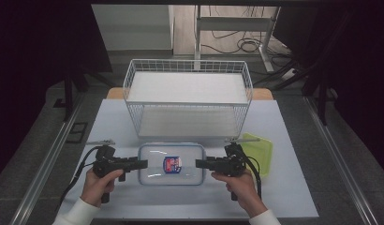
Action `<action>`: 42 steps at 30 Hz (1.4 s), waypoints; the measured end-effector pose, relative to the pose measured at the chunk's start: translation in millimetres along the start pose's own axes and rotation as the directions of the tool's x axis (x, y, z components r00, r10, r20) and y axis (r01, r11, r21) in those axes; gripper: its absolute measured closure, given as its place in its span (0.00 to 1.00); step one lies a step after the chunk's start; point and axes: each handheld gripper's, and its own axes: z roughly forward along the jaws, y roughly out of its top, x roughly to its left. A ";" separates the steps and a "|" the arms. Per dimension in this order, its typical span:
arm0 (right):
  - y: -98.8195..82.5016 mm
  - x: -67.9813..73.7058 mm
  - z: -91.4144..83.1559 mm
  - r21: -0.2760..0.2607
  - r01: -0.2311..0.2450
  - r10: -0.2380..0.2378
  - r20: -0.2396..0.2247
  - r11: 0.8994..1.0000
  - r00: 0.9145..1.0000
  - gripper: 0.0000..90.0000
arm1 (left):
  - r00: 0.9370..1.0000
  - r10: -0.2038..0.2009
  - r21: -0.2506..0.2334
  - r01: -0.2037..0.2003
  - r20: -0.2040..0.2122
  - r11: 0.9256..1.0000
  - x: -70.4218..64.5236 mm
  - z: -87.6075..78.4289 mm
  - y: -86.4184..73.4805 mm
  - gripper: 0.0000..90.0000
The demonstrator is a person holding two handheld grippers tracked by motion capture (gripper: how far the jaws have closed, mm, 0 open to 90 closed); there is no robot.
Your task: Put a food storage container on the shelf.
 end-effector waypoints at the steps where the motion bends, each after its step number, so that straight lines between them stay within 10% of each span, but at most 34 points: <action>1: 0.0 0.0 0.0 0.000 0.000 0.000 0.000 1.000 1.000 0.55 | 1.000 0.000 0.000 0.000 0.000 1.000 0.0 0.0 0.0 0.58; 23: 12.0 21.2 -7.9 -0.040 0.051 -0.052 -0.013 0.998 0.999 0.54 | 0.997 0.066 -0.034 -0.067 -0.029 0.997 -20.9 -22.0 14.9 0.58; 42: 56.1 55.4 -52.6 -0.109 0.160 -0.157 0.036 0.981 0.987 0.54 | 0.989 0.145 -0.093 -0.146 -0.013 0.985 -57.7 -34.8 61.5 0.58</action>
